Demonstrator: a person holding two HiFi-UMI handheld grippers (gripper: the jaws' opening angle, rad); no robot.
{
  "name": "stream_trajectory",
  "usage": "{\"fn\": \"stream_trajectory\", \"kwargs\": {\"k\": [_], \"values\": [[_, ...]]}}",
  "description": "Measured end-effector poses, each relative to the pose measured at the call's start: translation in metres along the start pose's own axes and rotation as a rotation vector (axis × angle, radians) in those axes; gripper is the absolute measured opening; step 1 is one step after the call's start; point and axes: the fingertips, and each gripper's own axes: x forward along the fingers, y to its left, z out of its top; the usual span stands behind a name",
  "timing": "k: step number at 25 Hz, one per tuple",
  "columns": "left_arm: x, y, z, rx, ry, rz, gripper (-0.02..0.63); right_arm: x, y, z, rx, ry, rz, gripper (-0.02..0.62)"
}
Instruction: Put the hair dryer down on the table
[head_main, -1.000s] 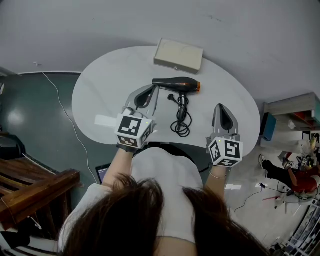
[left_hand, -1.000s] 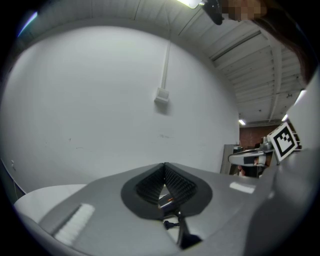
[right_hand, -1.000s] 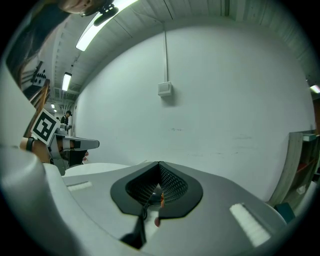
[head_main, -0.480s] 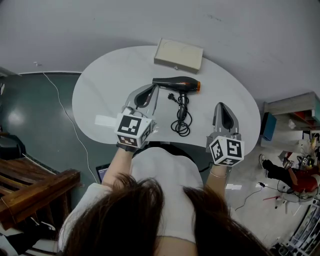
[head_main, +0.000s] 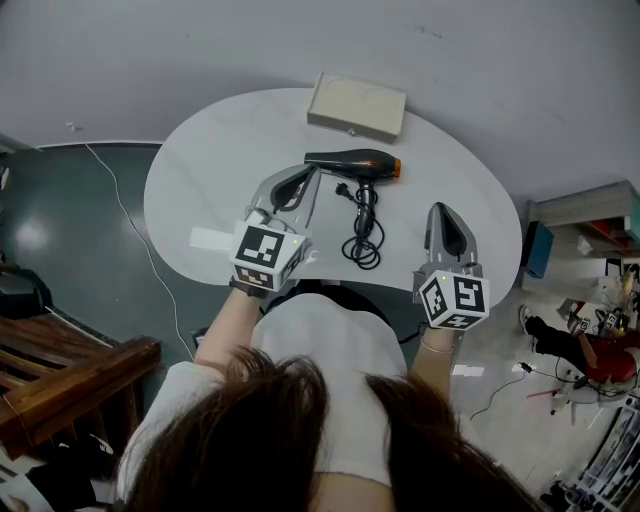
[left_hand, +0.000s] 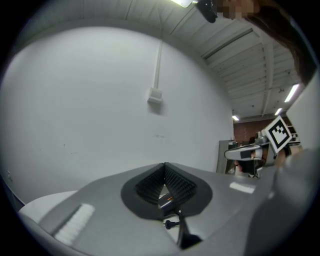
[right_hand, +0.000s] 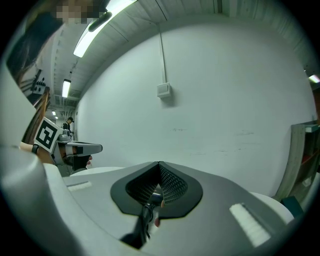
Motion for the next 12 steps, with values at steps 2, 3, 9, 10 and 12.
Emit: {"fn": "stream_trajectory", "kwargs": {"k": [2, 3, 9, 10, 12], "values": [[-0.0003, -0.0012, 0.0006, 0.011, 0.005, -0.007, 0.055, -0.0016, -0.0013, -0.0005, 0.009, -0.001, -0.001, 0.0], [-0.0006, -0.0019, 0.0006, 0.018, 0.008, -0.01, 0.055, -0.0023, -0.0025, -0.0005, 0.011, -0.001, -0.003, 0.0], [-0.0056, 0.0013, -0.0016, -0.002, 0.008, -0.005, 0.056, -0.007, -0.0067, 0.0011, 0.009, -0.007, -0.016, 0.0], [-0.0064, 0.0023, -0.0015, -0.006, 0.006, -0.003, 0.055, -0.0076, -0.0068, 0.0013, 0.008, -0.008, -0.018, 0.0], [-0.0072, 0.0042, -0.0014, -0.011, 0.006, -0.006, 0.055, -0.0085, -0.0068, 0.0014, 0.006, -0.009, -0.019, 0.001]]}}
